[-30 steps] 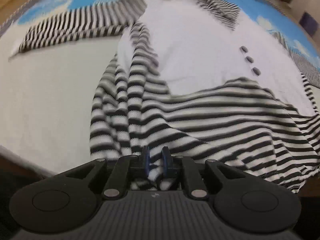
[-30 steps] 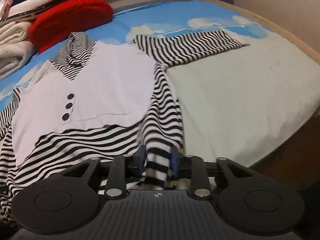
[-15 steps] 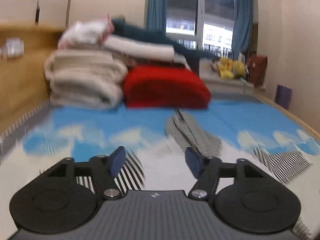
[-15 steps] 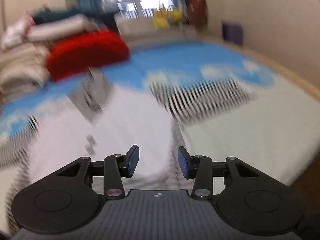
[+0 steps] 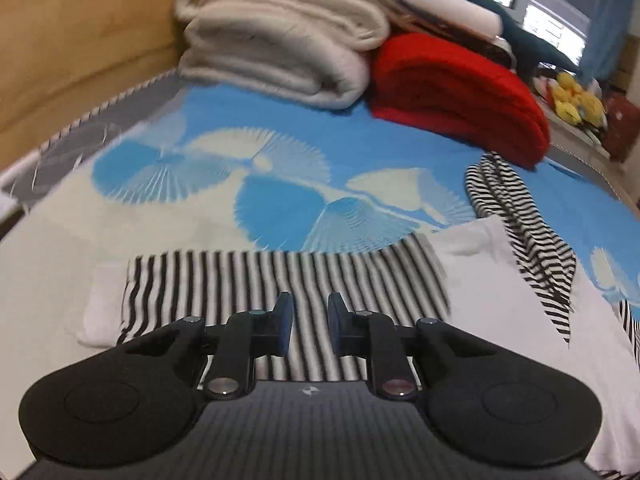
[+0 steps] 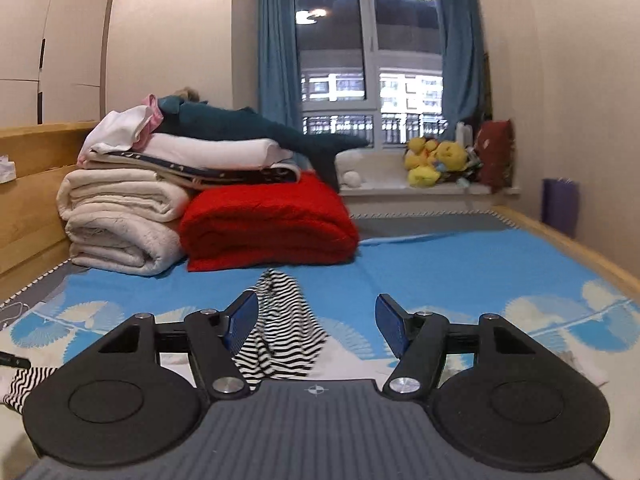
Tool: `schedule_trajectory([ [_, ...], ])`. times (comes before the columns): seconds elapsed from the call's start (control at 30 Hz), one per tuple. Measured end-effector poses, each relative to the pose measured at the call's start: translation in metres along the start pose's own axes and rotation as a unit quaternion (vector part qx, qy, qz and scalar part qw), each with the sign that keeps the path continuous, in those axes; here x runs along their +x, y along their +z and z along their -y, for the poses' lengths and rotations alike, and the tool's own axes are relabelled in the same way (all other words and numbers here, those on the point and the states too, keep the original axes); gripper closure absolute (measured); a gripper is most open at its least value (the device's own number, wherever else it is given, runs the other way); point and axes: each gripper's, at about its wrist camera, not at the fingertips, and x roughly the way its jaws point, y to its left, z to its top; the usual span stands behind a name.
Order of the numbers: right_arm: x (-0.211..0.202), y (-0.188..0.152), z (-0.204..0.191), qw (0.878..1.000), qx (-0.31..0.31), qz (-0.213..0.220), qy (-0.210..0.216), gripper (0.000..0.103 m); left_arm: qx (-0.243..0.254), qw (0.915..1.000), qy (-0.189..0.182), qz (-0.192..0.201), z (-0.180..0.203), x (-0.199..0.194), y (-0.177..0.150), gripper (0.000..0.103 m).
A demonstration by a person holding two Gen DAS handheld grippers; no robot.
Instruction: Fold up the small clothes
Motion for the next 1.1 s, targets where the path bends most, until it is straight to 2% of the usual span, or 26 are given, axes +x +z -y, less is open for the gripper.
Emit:
schedule_trajectory([
  [0.1, 0.019, -0.021, -0.005, 0.999, 0.010, -0.028, 0.018, 0.037, -0.040, 0.9984, 0.022, -0.034, -0.030, 0.019, -0.001, 0.083],
  [0.13, 0.027, -0.027, -0.010, 0.998, 0.010, -0.054, 0.010, 0.037, -0.064, 0.9965, 0.027, -0.047, -0.045, 0.027, -0.004, 0.083],
  [0.2, 0.037, -0.031, -0.020, 0.997, 0.013, -0.079, 0.000, 0.037, -0.109, 0.9911, 0.039, -0.065, -0.070, 0.039, -0.011, 0.078],
  [0.3, 0.046, -0.030, -0.034, 0.996, -0.013, -0.087, 0.007, 0.038, -0.195, 0.9724, 0.057, -0.114, -0.115, 0.062, -0.025, 0.078],
  [0.37, 0.049, -0.031, -0.039, 0.995, -0.018, -0.094, 0.015, 0.044, -0.262, 0.9554, 0.060, -0.122, -0.137, 0.064, -0.031, 0.074],
  [0.4, 0.053, -0.031, -0.038, 0.994, -0.014, -0.105, 0.020, 0.052, -0.288, 0.9485, 0.060, -0.118, -0.146, 0.063, -0.032, 0.068],
  [0.43, 0.061, -0.030, -0.039, 0.993, -0.009, -0.116, 0.021, 0.061, -0.302, 0.9442, 0.061, -0.116, -0.152, 0.064, -0.033, 0.065],
  [0.5, 0.071, -0.029, -0.038, 0.991, 0.004, -0.134, 0.021, 0.068, -0.327, 0.9359, 0.064, -0.115, -0.161, 0.066, -0.032, 0.064],
  [0.6, 0.079, -0.032, -0.037, 0.989, 0.018, -0.146, 0.016, 0.069, -0.349, 0.9296, 0.063, -0.099, -0.166, 0.066, -0.027, 0.064],
  [0.7, 0.084, -0.036, -0.036, 0.989, 0.013, -0.149, 0.005, 0.069, -0.343, 0.9317, 0.073, -0.093, -0.167, 0.067, -0.025, 0.067],
  [0.73, 0.086, -0.037, -0.035, 0.988, 0.013, -0.151, 0.003, 0.069, -0.338, 0.9334, 0.082, -0.089, -0.167, 0.069, -0.023, 0.072],
  [0.77, 0.087, -0.038, -0.034, 0.988, 0.013, -0.153, 0.002, 0.069, -0.328, 0.9358, 0.100, -0.082, -0.162, 0.068, -0.021, 0.091],
  [0.8, 0.087, -0.039, -0.034, 0.988, 0.012, -0.155, 0.000, 0.069, -0.310, 0.9400, 0.122, -0.076, -0.155, 0.066, -0.016, 0.093],
  [0.9, 0.089, -0.043, -0.031, 0.987, 0.008, -0.160, -0.011, 0.069, -0.216, 0.9616, 0.162, -0.048, -0.113, 0.054, 0.005, 0.096],
  [0.93, 0.090, -0.044, -0.028, 0.986, 0.009, -0.163, -0.014, 0.069, -0.189, 0.9683, 0.161, -0.030, -0.095, 0.047, 0.013, 0.096],
  [1.0, 0.092, -0.045, -0.025, 0.985, 0.011, -0.171, -0.015, 0.069, -0.145, 0.9809, 0.129, 0.013, -0.053, 0.028, 0.026, 0.098],
  [1.07, 0.093, -0.046, -0.023, 0.984, 0.009, -0.175, -0.018, 0.074, -0.096, 0.9906, 0.081, 0.055, -0.003, 0.008, 0.034, 0.098],
  [1.1, 0.093, -0.047, -0.022, 0.984, 0.007, -0.177, -0.018, 0.080, -0.072, 0.9935, 0.053, 0.071, 0.024, -0.002, 0.036, 0.098],
])
